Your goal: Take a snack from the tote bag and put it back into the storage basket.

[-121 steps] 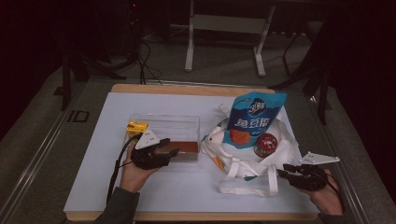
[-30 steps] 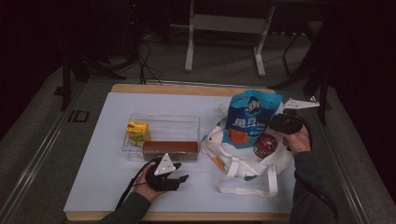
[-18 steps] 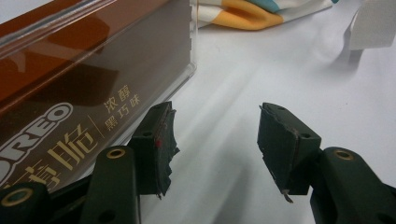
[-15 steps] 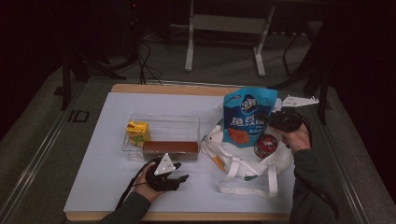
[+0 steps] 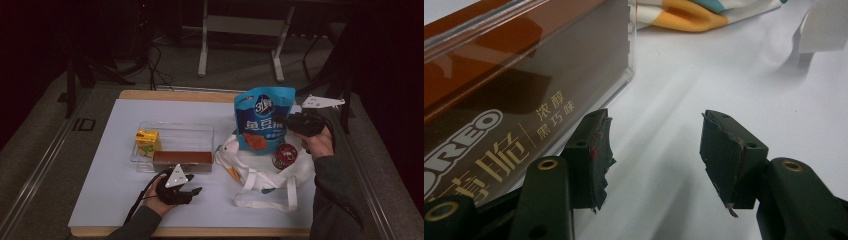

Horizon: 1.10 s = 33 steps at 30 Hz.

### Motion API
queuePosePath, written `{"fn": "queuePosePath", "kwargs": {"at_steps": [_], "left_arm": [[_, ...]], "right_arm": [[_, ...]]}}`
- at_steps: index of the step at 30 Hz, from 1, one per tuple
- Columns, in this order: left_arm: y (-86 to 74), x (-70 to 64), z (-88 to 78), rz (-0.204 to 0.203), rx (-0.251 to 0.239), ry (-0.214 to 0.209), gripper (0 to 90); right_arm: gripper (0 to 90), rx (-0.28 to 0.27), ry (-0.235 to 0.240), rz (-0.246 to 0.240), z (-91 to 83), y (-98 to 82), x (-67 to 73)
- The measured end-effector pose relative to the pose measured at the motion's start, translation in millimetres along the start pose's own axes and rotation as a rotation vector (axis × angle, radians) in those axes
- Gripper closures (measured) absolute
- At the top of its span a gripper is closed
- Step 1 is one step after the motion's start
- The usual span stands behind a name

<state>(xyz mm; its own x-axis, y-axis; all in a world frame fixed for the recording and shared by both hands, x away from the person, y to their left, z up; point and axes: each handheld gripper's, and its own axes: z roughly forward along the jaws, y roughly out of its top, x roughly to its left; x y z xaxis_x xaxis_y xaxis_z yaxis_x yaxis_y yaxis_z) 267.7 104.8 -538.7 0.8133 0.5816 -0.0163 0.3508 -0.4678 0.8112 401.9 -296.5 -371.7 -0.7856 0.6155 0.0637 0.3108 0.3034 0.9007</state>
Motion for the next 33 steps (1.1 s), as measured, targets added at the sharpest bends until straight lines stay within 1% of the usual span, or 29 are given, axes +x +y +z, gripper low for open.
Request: {"fn": "queuePosePath", "kwargs": {"at_steps": [2,4,11,21,27,33], "left_arm": [[0.0,0.1,-0.1,0.001,0.0,0.0,45.9],[0.0,0.1,0.0,0.001,0.001,0.001,45.8],[0.1,-0.2,0.2,0.001,0.002,0.001,45.9],[0.1,-0.2,0.4,-0.004,0.0,0.0,45.9],[0.1,-0.1,0.4,-0.003,0.001,-0.001,45.9],[0.1,0.1,0.4,-0.005,0.001,-0.002,46.0]], "right_arm": [[88.3,-0.003,0.0,-0.002,-0.9,2.1,1.0],[88.3,-0.014,-0.004,-0.008,-3.4,8.1,3.5],[88.4,-0.007,-0.007,-0.022,-6.6,19.9,8.2],[88.4,0.009,-0.012,0.0,-12.3,24.5,9.0],[88.5,0.001,-0.004,0.001,-15.1,28.6,11.8],[88.4,-0.004,0.01,-0.009,-13.5,35.8,17.0]]}}
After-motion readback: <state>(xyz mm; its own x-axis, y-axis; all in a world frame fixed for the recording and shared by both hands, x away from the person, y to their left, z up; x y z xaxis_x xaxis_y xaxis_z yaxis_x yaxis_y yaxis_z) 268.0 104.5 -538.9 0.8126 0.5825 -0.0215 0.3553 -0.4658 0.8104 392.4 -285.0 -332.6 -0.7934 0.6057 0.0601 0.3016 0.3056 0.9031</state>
